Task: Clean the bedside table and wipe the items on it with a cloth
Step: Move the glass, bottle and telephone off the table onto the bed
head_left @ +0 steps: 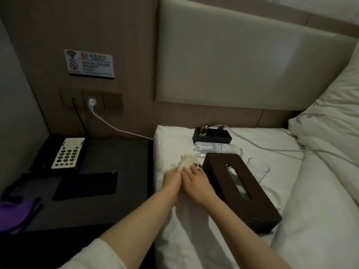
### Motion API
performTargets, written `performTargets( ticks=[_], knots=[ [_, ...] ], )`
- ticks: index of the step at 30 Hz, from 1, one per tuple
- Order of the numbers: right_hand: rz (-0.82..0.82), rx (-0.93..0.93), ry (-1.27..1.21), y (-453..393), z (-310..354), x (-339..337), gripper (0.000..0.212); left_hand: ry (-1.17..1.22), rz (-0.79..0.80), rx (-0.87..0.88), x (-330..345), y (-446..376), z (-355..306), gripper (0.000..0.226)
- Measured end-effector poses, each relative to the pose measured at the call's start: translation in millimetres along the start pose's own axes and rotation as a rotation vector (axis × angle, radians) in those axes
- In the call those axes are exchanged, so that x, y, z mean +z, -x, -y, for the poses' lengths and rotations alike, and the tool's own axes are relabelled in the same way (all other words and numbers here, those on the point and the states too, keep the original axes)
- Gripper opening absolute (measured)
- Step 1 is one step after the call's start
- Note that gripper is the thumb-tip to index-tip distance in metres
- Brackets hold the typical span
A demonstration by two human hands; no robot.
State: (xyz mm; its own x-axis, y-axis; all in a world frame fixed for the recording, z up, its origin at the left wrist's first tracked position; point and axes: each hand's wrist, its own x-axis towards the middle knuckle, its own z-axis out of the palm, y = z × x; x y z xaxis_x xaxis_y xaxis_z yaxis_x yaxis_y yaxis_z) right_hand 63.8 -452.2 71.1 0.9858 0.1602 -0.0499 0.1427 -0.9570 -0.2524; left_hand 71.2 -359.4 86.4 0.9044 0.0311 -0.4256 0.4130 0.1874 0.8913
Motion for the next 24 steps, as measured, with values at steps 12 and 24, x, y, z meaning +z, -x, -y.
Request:
performTargets(
  ticks=[12, 24],
  knots=[
    [0.017, 0.059, 0.336, 5, 20, 26, 0.056, 0.256, -0.006, -0.088, -12, 19, 14, 0.022],
    [0.039, 0.112, 0.374, -1, 5, 14, 0.053, 0.136, 0.213, -0.156, -11, 3, 0, 0.030]
  ],
)
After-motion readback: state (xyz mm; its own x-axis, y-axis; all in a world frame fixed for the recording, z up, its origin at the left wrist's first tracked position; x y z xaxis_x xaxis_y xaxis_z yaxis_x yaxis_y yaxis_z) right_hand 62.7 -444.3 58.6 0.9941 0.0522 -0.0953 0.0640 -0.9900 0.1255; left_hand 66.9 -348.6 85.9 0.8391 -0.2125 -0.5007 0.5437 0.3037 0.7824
